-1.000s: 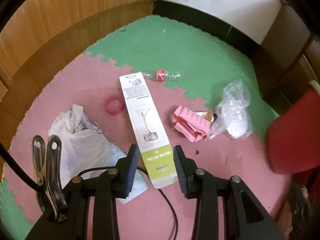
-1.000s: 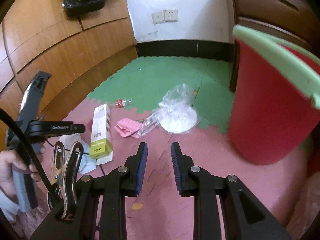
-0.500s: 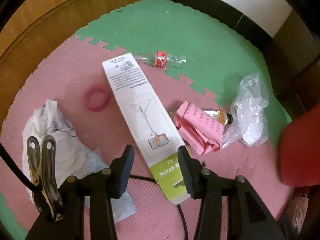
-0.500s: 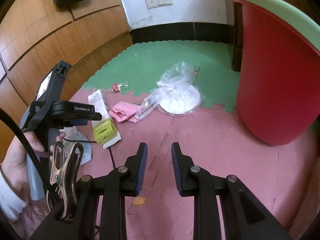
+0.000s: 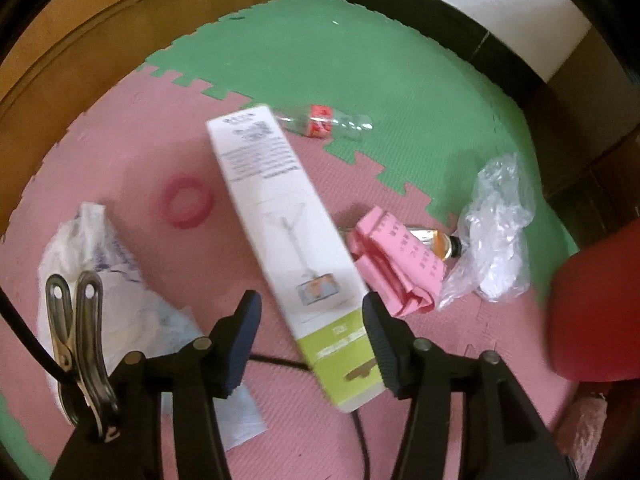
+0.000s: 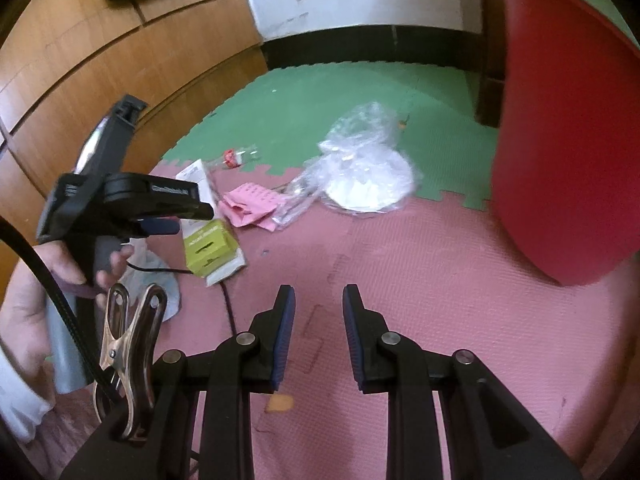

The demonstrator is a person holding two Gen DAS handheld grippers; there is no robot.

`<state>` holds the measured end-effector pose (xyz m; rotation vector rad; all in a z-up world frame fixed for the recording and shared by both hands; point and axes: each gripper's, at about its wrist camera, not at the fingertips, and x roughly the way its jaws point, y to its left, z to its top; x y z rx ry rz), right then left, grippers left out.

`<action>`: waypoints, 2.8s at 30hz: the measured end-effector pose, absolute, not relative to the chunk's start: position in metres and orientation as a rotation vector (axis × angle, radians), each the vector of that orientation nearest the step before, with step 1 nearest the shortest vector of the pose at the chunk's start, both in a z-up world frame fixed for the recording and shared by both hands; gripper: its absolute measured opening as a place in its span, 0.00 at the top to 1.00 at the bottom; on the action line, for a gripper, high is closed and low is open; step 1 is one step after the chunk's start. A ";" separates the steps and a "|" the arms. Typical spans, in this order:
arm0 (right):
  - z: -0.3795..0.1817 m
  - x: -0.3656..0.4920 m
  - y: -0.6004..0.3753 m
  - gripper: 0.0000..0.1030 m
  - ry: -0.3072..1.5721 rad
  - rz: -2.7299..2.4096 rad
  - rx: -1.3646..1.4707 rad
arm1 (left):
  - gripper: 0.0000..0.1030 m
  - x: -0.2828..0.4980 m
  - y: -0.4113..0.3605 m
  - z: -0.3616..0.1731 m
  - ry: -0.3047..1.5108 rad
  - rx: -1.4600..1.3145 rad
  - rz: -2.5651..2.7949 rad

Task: Collect trash
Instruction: 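Move the open right tool toward the white 'SELFIE STICK' box, then close the right tool on the end of the selfie stick box, then lift the selfie stick box and carry it to the red bucket with the right tool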

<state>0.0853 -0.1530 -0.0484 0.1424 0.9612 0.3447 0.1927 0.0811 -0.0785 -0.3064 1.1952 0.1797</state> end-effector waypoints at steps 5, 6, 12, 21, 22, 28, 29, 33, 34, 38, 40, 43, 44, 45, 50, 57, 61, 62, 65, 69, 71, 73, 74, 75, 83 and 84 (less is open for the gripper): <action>-0.050 0.103 -0.118 0.70 0.982 0.424 0.163 | 0.46 0.176 0.115 -0.062 1.165 -0.377 0.210; -0.050 0.105 -0.109 0.70 0.983 0.440 0.157 | 0.46 0.174 0.120 -0.059 1.159 -0.380 0.222; -0.059 0.118 -0.059 0.66 1.016 0.515 0.082 | 0.47 0.171 0.145 -0.051 1.125 -0.366 0.301; -0.087 0.145 -0.011 0.47 1.040 0.522 -0.061 | 0.47 0.168 0.177 -0.060 1.135 -0.469 0.353; -0.090 0.149 -0.008 0.47 1.043 0.523 -0.071 | 0.47 0.168 0.181 -0.062 1.139 -0.486 0.359; -0.101 0.166 0.008 0.46 1.067 0.560 -0.074 | 0.48 0.166 0.191 -0.066 1.144 -0.527 0.365; -0.102 0.167 0.010 0.46 1.064 0.561 -0.078 | 0.48 0.166 0.190 -0.067 1.144 -0.527 0.364; -0.100 0.165 0.018 0.46 1.062 0.558 -0.091 | 0.48 0.165 0.193 -0.067 1.140 -0.544 0.368; -0.098 0.163 0.019 0.46 1.053 0.564 -0.090 | 0.48 0.164 0.193 -0.066 1.138 -0.549 0.370; -0.100 0.161 0.029 0.46 1.054 0.579 -0.128 | 0.48 0.165 0.194 -0.066 1.139 -0.552 0.372; -0.104 0.163 0.035 0.46 1.053 0.559 -0.162 | 0.48 0.165 0.193 -0.066 1.141 -0.542 0.369; -0.111 0.167 0.036 0.50 1.075 0.547 -0.165 | 0.48 0.165 0.194 -0.067 1.141 -0.543 0.372; -0.113 0.167 0.033 0.52 1.084 0.548 -0.146 | 0.48 0.165 0.194 -0.068 1.142 -0.544 0.373; -0.112 0.166 0.030 0.52 1.084 0.547 -0.131 | 0.48 0.165 0.194 -0.068 1.143 -0.544 0.374; -0.106 0.155 0.006 0.52 1.094 0.561 -0.117 | 0.48 0.166 0.190 -0.067 1.143 -0.526 0.355; -0.095 0.125 -0.040 0.52 1.134 0.603 -0.143 | 0.48 0.169 0.172 -0.065 1.143 -0.499 0.270; -0.092 0.102 -0.069 0.52 1.156 0.618 -0.178 | 0.48 0.173 0.154 -0.065 1.148 -0.470 0.187; -0.091 0.094 -0.077 0.52 1.163 0.622 -0.187 | 0.48 0.175 0.148 -0.065 1.150 -0.458 0.165; -0.090 0.077 -0.094 0.52 1.173 0.636 -0.208 | 0.48 0.178 0.129 -0.068 1.152 -0.447 0.076; -0.088 0.063 -0.109 0.52 1.177 0.649 -0.228 | 0.48 0.185 0.103 -0.073 1.163 -0.422 -0.031; -0.088 0.058 -0.114 0.52 1.178 0.654 -0.223 | 0.48 0.191 0.094 -0.077 1.163 -0.421 -0.067; -0.088 0.055 -0.117 0.52 1.176 0.655 -0.221 | 0.48 0.195 0.089 -0.081 1.161 -0.438 -0.094; -0.090 0.054 -0.118 0.52 1.175 0.655 -0.221 | 0.48 0.197 0.087 -0.084 1.165 -0.451 -0.108; -0.090 0.053 -0.119 0.52 1.173 0.655 -0.220 | 0.48 0.198 0.086 -0.086 1.168 -0.457 -0.115; -0.095 0.059 -0.122 0.52 1.168 0.638 -0.178 | 0.58 0.203 0.094 -0.112 1.246 -0.570 -0.157; -0.095 0.059 -0.122 0.52 1.168 0.635 -0.171 | 0.62 0.203 0.094 -0.114 1.255 -0.586 -0.167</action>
